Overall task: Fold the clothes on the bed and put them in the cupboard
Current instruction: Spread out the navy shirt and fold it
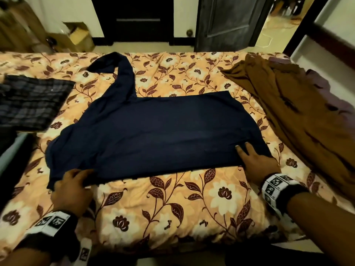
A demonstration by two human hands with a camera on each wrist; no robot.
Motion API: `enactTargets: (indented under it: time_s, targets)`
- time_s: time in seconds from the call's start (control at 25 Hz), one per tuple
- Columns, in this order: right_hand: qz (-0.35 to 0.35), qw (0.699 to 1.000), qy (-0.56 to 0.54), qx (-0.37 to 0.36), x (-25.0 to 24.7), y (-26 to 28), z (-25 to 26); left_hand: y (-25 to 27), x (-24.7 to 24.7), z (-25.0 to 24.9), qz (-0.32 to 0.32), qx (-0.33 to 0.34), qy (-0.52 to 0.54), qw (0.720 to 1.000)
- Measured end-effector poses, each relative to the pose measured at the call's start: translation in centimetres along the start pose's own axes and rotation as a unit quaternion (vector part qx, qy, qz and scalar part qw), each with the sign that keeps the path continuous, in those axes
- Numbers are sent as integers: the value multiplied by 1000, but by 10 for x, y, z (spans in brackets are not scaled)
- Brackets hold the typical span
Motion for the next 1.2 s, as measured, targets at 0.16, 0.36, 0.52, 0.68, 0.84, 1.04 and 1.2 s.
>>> enactTargets:
  time_s: [0.16, 0.36, 0.52, 0.68, 0.84, 1.04, 1.2]
  targets:
    - [7, 996, -70, 51, 3, -15, -15, -10, 12, 25, 15, 58, 31, 998]
    - [13, 989, -138, 55, 6, -25, -31, -17, -15, 29, -72, 37, 82, 993]
    - [12, 992, -118, 42, 10, -24, -39, -15, -15, 29, -23, 71, 44, 996]
    - [14, 992, -118, 40, -13, -25, -35, -23, -33, 21, 21, 79, -61, 995]
    - [3, 996, -76, 34, -68, -5, -40, -21, -76, 19, 73, 92, -159, 980]
    - [11, 996, -80, 25, -85, 53, -43, 25, -119, 26, 59, 114, -183, 975]
    - [84, 994, -12, 65, -40, 99, -66, 91, -95, 22, 87, 133, -216, 963]
Point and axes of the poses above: each hand's wrist, its own y-axis away from the middle knuckle, its own x-axis out of the palm, z = x × y, the point moved 5 cm from there along -y, towards the middle knuckle, and after that the axes turned 13 degrees about -y, right-handed, at the moved point
